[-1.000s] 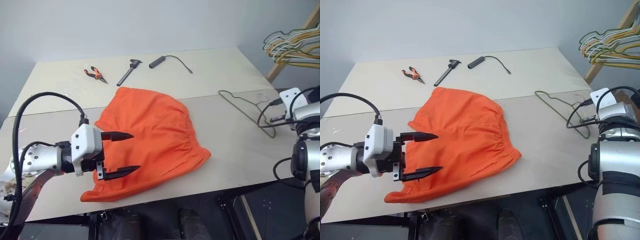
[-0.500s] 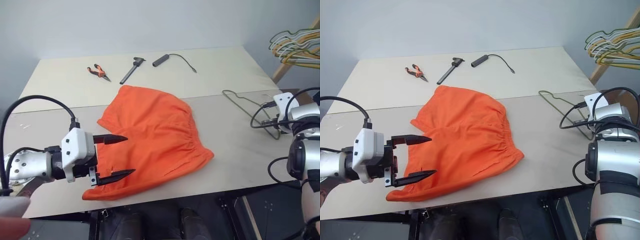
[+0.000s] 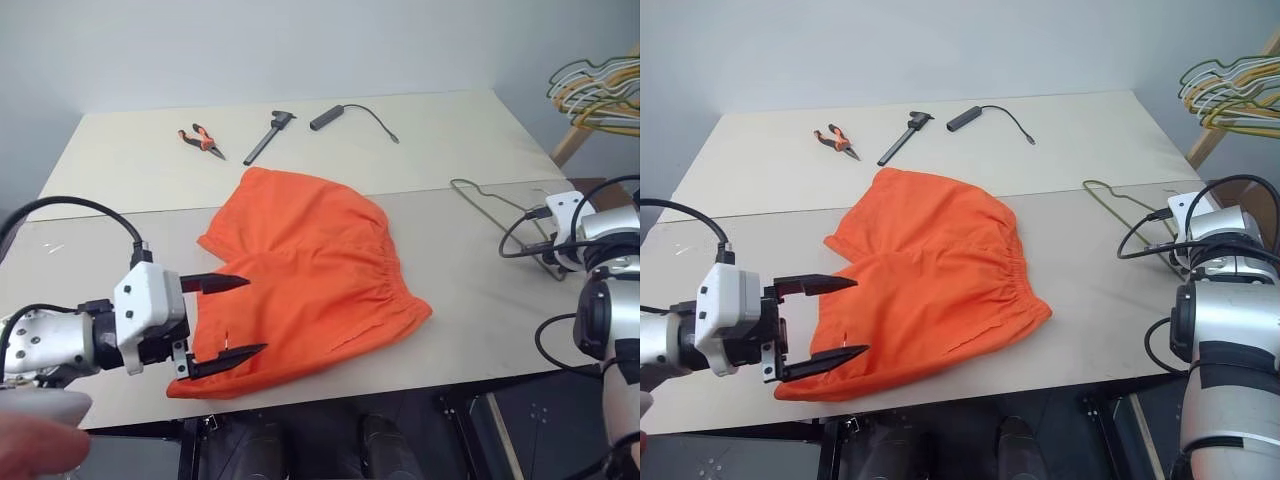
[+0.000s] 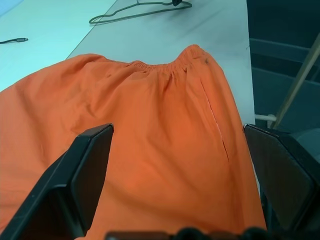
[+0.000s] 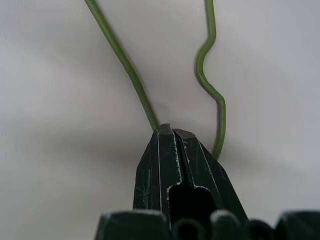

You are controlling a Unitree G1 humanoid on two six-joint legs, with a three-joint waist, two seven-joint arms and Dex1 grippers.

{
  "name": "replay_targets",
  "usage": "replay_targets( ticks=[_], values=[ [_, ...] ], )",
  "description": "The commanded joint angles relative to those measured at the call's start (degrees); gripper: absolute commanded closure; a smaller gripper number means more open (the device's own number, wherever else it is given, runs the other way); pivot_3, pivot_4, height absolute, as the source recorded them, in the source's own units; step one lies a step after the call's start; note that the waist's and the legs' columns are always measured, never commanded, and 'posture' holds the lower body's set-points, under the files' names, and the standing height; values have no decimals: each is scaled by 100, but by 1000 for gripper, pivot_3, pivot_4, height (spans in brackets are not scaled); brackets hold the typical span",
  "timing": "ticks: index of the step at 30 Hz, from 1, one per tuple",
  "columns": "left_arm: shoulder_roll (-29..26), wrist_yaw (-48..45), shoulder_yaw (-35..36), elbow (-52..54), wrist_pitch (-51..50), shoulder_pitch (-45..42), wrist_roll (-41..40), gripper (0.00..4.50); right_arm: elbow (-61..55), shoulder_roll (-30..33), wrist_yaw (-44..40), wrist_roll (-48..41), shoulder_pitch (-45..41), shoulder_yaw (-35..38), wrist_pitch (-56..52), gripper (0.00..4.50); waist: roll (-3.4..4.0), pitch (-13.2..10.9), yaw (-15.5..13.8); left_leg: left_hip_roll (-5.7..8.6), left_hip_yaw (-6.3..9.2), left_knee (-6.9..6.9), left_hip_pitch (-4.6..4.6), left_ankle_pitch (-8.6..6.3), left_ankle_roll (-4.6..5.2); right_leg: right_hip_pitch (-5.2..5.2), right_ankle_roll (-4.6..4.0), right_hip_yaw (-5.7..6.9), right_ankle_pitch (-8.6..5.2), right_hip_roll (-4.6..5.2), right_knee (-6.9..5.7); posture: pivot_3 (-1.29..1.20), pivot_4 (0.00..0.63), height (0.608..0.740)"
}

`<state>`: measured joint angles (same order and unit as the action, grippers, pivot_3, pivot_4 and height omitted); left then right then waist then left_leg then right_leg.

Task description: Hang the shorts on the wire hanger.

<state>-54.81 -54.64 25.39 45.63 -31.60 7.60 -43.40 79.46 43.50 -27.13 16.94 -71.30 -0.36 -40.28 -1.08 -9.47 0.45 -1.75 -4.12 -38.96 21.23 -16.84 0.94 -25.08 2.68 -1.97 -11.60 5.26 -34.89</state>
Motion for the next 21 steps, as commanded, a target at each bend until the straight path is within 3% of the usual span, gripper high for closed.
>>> replay_targets(
  ticks=[1, 21],
  values=[
    [-30, 83, 165, 206, -39, 37, -135, 0, -41, 90, -62, -9, -31, 31, -63, 4460, 0, 0, -2, 0, 0, 0, 0, 0, 0, 0, 0, 0, 0, 0, 0, 158, 176, 740],
    [-95, 304, 429, 274, -82, 14, -198, 0, -80, 254, -825, 170, -207, -287, -10, 4460, 2, 2, -169, 1, 1, -1, 7, 4, -7, -3, 0, 7, 0, 0, -2, 211, 129, 740]
  ],
)
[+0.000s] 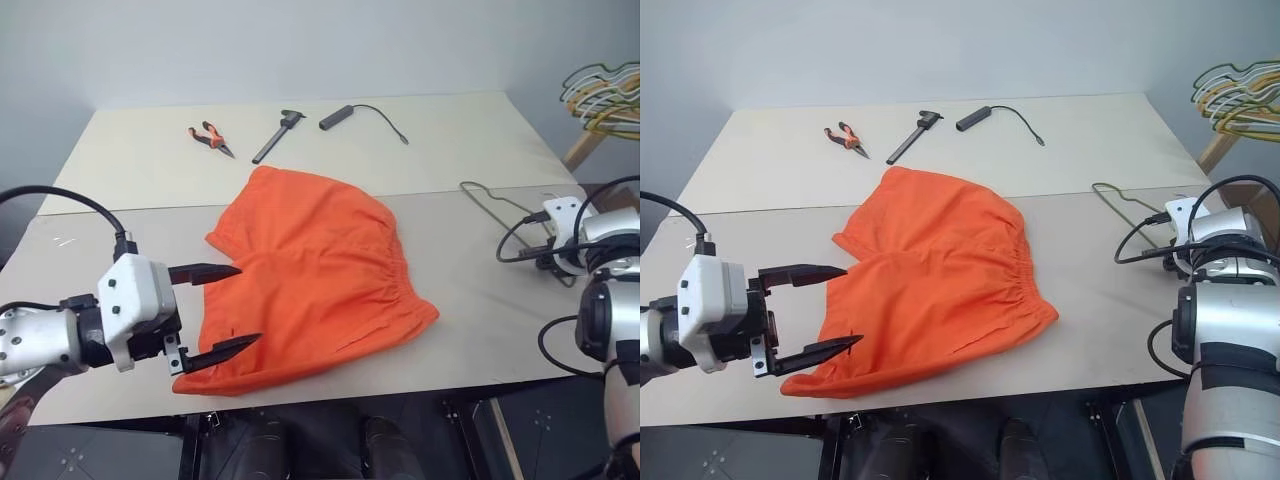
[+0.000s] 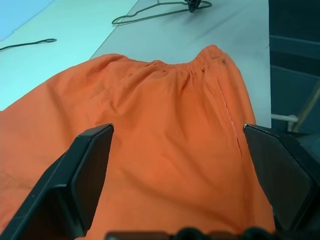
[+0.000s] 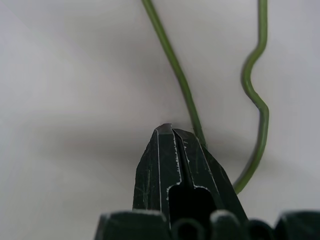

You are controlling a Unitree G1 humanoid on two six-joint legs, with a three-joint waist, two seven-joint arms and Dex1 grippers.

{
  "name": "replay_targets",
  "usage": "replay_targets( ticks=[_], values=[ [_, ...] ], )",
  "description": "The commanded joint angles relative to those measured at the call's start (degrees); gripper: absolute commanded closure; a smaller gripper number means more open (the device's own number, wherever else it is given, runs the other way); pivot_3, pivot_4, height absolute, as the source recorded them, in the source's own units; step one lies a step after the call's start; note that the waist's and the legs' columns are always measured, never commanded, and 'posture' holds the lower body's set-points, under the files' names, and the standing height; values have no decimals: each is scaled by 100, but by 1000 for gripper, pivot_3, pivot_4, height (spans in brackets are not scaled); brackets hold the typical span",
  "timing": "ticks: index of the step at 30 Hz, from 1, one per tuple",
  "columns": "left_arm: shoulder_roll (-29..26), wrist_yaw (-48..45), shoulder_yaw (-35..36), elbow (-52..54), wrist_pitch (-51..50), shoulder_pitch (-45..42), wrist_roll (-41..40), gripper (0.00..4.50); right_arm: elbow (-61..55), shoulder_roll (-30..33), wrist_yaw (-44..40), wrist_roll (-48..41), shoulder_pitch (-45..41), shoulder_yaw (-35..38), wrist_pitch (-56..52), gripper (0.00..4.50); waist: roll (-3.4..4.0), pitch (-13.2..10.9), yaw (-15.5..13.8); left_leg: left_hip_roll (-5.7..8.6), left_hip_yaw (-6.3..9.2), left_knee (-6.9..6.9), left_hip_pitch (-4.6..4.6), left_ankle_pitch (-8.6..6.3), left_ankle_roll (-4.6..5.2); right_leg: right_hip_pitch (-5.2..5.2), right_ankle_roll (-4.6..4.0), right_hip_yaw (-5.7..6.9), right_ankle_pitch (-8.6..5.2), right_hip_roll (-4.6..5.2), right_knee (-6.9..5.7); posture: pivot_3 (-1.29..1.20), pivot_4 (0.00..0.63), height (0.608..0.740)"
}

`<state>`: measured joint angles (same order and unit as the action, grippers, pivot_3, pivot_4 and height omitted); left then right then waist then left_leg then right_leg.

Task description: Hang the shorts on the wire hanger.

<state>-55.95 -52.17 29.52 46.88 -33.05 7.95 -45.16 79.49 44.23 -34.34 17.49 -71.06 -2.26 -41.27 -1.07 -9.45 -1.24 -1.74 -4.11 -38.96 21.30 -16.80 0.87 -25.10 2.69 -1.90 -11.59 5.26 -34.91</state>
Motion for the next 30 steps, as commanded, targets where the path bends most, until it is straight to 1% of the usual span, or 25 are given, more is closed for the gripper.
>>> replay_targets(
  ticks=[1, 6, 12, 17, 21, 23, 26, 30],
  values=[
    [29, 60, -22, 129, 95, -43, -1, 0, -94, 192, -123, 126, -276, -125, 91, 4460, 0, 0, 2, 0, -1, 0, 0, 1, -1, 0, 0, 0, 0, 0, 0, 205, 127, 740],
    [60, 104, -229, 51, 176, -205, 53, 0, -155, 297, -250, 34, -491, -118, 84, 4460, 1, 1, 7, 1, -1, 0, 1, 7, -12, -2, 0, 0, 0, 0, -2, 184, 119, 740],
    [45, -38, -446, -147, 291, -409, 108, 0, -308, 423, -734, 53, -612, -292, 198, 4460, 0, 2, 37, 0, -1, 0, 4, 8, -15, -2, 0, 3, 1, 0, -3, 148, 120, 740],
    [-10, -222, -676, -405, 377, -682, 176, 0, -498, 483, -1120, 41, -543, -432, 340, 4460, 1, 2, 62, 0, -2, -1, 4, 10, -18, -3, 0, 3, 2, -1, -4, 111, 124, 740],
    [-16, -369, -852, -539, 419, -877, 223, 0, -616, 512, -1139, 11, -451, -458, 420, 4460, 1, 2, 86, 0, -3, -1, 4, 11, -19, -3, 0, 3, 2, 0, -6, 90, 125, 740],
    [1, -399, -933, -580, 430, -962, 251, 0, -641, 531, -1154, 8, -408, -465, 456, 4460, 1, 2, 101, 0, -3, -1, 4, 11, -19, -3, 0, 3, 3, 0, -7, 79, 112, 740],
    [67, -405, -1089, -675, 505, -1116, 332, 0, -655, 565, -1171, 21, -376, -489, 520, 4460, 1, 4, 133, 0, -2, -2, 4, 17, -30, -3, 0, 3, 3, 0, -7, 58, 118, 740],
    [146, -416, -1193, -696, 574, -1089, 378, 0, -843, 674, -1539, 42, -351, -595, 936, 4460, 1, 4, 201, 1, -3, -3, 6, 17, -29, -3, 3, 3, 5, 2, -7, 31, 127, 740]
  ],
)
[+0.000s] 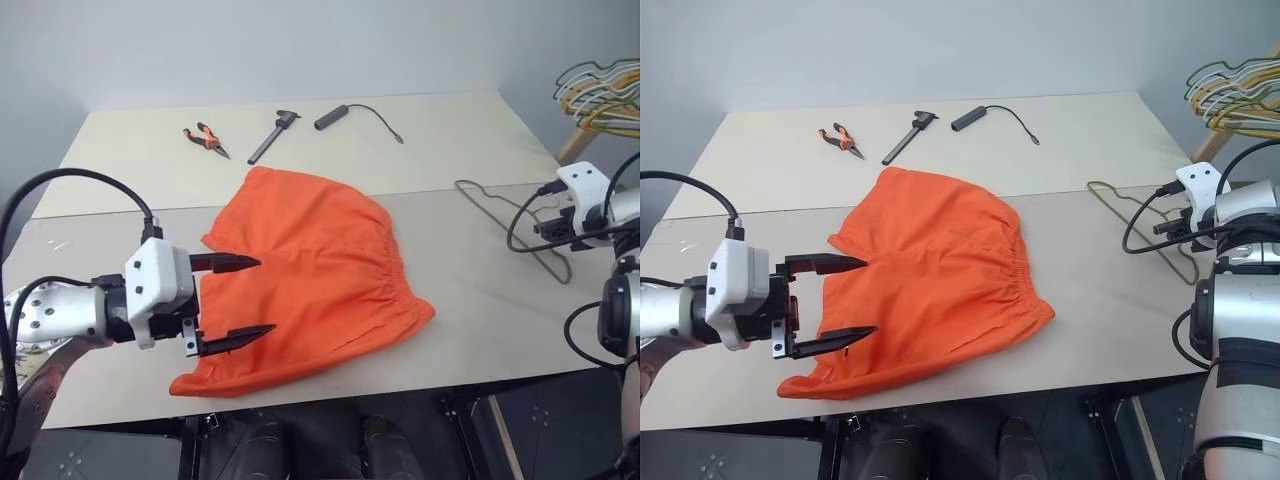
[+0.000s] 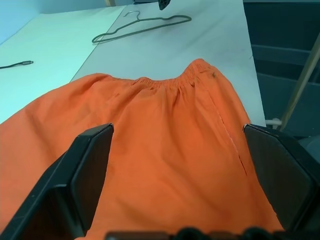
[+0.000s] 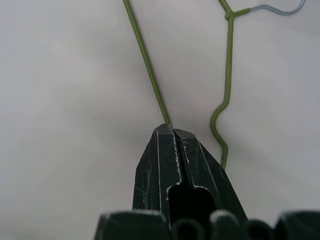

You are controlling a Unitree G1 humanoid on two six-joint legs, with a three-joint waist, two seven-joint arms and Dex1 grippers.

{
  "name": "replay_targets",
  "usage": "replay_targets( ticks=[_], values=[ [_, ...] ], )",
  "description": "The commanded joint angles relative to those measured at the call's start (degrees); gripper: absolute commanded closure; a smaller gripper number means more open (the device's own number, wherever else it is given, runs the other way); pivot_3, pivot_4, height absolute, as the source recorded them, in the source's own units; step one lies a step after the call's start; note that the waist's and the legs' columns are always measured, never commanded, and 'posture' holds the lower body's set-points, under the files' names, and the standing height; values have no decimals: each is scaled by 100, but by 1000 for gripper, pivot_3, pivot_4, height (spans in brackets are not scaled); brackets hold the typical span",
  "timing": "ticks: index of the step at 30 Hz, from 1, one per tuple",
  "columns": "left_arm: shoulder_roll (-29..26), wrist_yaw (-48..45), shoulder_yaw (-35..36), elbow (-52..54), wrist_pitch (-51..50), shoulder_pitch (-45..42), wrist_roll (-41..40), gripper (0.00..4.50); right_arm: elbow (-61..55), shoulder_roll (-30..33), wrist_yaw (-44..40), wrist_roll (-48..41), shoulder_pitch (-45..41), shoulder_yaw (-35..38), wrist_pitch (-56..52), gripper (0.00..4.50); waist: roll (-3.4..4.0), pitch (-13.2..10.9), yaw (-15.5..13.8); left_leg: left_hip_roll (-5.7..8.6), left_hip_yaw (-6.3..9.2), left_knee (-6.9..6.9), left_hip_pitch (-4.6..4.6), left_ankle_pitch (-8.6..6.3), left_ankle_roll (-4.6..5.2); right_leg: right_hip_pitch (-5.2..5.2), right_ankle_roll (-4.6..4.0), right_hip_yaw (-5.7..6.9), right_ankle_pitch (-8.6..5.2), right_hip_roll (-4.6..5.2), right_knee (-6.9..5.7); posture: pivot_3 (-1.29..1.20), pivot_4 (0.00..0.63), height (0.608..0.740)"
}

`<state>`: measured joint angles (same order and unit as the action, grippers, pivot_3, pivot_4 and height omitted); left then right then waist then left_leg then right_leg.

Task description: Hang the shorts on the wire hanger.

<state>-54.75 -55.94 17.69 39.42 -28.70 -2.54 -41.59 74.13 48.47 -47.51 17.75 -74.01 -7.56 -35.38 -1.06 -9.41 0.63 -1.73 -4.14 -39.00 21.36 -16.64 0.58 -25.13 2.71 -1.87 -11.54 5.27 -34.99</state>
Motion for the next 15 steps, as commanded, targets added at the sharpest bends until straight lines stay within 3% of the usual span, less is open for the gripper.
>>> replay_targets(
  ticks=[1, 9, 15],
  values=[
    [39, -41, -37, 41, 147, -46, 31, 0, -388, 287, -385, 10, -2, -96, 518, 4460, 0, 0, 25, 0, 0, 0, 0, 0, 0, 0, 1, 0, 1, 0, 0, 30, 129, 740],
    [42, 45, 49, -181, 68, -93, 117, 0, -842, 271, -890, -155, 344, -81, 728, 4460, -1, -1, 109, -2, 1, -7, -4, -1, 3, 0, 0, -2, 3, -1, 0, 16, 148, 740],
    [-26, 154, 447, 112, -230, 213, -166, 0, -889, 342, -966, -62, 484, -209, 571, 4460, -18, -50, 180, -4, 3, -10, -6, -5, 8, 0, -1, -4, 3, -1, -1, 20, 220, 740]
  ],
)
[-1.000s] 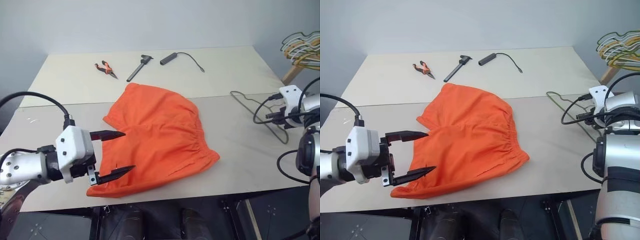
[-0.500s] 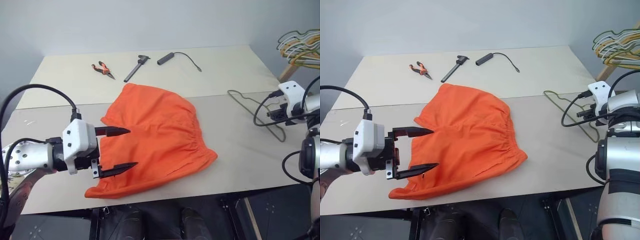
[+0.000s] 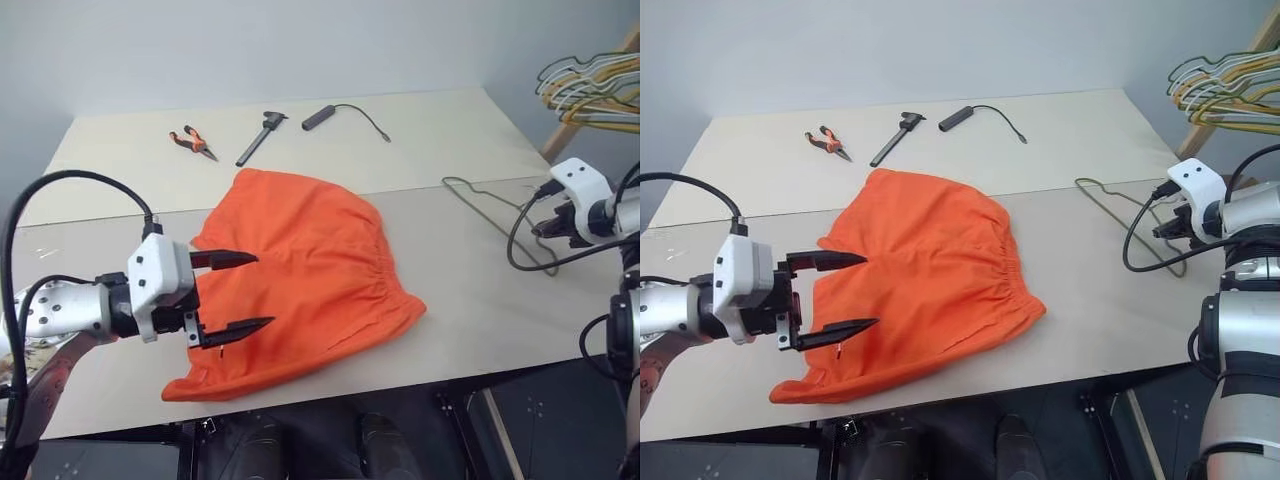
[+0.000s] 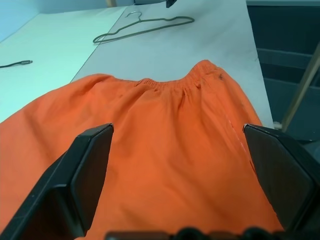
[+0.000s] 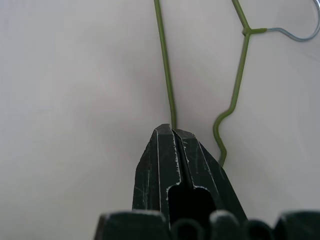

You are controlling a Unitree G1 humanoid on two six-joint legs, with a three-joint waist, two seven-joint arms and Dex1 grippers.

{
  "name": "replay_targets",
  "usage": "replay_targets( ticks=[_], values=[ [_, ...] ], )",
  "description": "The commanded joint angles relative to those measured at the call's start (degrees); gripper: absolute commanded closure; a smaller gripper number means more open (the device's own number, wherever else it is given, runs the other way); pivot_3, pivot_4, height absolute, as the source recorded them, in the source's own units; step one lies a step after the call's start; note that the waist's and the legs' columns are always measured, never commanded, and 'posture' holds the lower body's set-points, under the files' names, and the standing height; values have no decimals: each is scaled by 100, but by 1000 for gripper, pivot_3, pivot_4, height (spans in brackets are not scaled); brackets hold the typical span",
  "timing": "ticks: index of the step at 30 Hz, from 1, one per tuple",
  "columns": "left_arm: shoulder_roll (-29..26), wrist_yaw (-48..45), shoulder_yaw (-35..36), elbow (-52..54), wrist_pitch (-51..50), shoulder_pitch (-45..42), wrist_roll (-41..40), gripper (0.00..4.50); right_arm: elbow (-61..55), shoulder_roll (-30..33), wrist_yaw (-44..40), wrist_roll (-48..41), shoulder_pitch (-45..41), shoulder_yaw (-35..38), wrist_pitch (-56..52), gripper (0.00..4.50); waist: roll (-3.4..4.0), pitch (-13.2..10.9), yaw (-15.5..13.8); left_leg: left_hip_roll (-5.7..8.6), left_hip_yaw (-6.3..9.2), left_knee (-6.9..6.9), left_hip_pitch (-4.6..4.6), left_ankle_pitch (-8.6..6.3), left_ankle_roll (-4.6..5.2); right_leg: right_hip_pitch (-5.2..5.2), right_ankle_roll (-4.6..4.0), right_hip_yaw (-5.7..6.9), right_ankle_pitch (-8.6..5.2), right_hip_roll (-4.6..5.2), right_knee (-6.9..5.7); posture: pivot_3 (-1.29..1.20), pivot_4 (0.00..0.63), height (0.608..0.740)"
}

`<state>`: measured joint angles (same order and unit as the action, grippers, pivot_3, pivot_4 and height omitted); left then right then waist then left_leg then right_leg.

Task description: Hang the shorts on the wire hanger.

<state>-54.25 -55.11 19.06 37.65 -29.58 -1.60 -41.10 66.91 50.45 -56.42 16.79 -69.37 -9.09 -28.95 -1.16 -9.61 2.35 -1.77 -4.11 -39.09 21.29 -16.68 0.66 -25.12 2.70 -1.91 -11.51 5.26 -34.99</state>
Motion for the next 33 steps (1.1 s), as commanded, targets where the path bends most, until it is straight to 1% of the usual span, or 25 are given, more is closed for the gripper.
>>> replay_targets(
  ticks=[1, 4, 8, 12, 17, 21, 23, 29, 33],
  values=[
    [-90, 94, 342, 317, -207, 147, -255, 0, -150, 148, -71, 40, 26, -69, -86, 4460, -10, -60, 8, -1, 1, 0, -3, -1, 1, 1, -1, 0, 0, -1, 0, 18, 227, 740],
    [-124, 161, 519, 442, -381, 270, -429, 0, -206, 226, -124, 50, 101, -112, -132, 4460, -10, -177, 8, -1, 2, -4, -7, -1, 1, 3, -3, -4, 2, 1, -4, 0, 261, 740],
    [-166, 189, 456, 416, -513, 176, -544, 0, -295, 307, -159, 33, 155, -130, -153, 4460, -4, -304, 9, -2, 8, -6, -5, -1, 1, 0, -6, -3, 3, 0, -6, -16, 273, 740],
    [-181, 164, 320, 332, -545, 23, -559, 0, -397, 368, -164, 17, 222, -111, -268, 4460, -4, -357, 17, -2, 14, -6, 9, -2, 4, -10, -6, -2, 4, 0, -8, -26, 283, 740],
    [-183, 77, 199, 215, -530, -121, -515, 0, 16, 244, 675, 95, 36, -70, -536, 4460, -9, -446, 31, 0, 13, -6, 12, -4, 7, -10, -5, 0, 4, 2, -7, -38, 298, 740],
    [-162, 58, 128, 229, -532, -150, -522, 0, 432, 60, 859, 229, -86, -258, -781, 4460, -9, -496, 66, -1, 9, -8, 13, -4, 6, -13, -5, 0, 4, 1, -6, -43, 304, 740],
    [-153, 55, 127, 253, -531, -126, -526, 0, 583, 0, 936, 215, -102, -240, -864, 4460, -13, -511, 94, -2, 11, -8, 16, -4, 6, -14, -5, 1, 4, 1, -7, -44, 308, 740],
    [-142, 50, 194, 312, -511, -6, -507, 0, 740, -56, 660, 282, -147, -329, -988, 4460, -26, -519, 112, -1, 28, -10, 29, -4, 6, -12, -2, 16, 7, 6, -7, -29, 305, 740],
    [-130, 76, 245, 374, -502, 78, -511, 0, 753, -29, 226, 356, -195, -475, -1125, 4460, -26, -519, 115, -4, 39, -10, 43, -4, 6, -12, -3, 38, 7, 4, -6, -25, 303, 740]
  ],
)
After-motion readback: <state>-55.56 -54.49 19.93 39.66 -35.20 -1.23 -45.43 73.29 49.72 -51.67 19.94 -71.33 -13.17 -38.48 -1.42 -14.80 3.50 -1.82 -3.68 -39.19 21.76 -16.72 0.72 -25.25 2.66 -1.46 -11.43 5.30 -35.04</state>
